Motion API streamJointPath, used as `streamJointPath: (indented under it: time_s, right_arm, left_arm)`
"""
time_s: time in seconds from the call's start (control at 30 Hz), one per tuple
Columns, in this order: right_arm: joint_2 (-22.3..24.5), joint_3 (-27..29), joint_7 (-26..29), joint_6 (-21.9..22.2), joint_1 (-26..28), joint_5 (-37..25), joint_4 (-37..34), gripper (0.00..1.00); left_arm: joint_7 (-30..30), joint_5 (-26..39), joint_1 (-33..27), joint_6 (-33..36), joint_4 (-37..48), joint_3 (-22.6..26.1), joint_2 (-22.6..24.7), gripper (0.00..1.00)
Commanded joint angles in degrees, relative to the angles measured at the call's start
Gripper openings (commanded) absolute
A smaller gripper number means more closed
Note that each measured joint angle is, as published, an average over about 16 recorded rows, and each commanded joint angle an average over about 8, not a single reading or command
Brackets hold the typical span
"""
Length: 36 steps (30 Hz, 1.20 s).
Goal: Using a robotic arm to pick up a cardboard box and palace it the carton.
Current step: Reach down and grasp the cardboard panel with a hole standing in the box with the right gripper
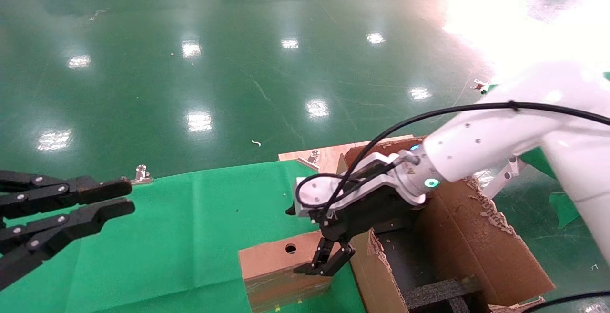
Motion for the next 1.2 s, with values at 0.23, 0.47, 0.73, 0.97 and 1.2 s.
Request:
streamJointPath:
  time_s: [0.23,0.47,0.73,0.97,1.2]
  right_arm:
    - [-4.1,-6.4,-2.5,-0.2,4.0,-5.3,-3.4,1.00]
    - [-6.1,-10.5,-3.8,-0.3,6.3,-7.1,-4.5,0.71]
    - [-6.8,-11.9,-4.1,-0.3,7.0,-7.3,-5.1,0.00]
    - [-6.5,-11.4,-4.1,-0.3,6.8,-7.1,-4.9,0.00]
    - [-6.3,-11.1,-4.1,-0.2,6.6,-7.0,-4.8,0.00]
  left_arm:
    - [0.0,0.0,0.0,0.0,0.0,0.0,0.0,0.26]
    - [0.0,0.0,0.0,0.0,0.0,0.0,0.0,1.00]
    - [0.0,0.0,0.0,0.0,0.0,0.0,0.0,1.00]
    - [0.0,0.0,0.0,0.0,0.0,0.0,0.0,1.00]
    - [0.0,0.0,0.0,0.0,0.0,0.0,0.0,1.00]
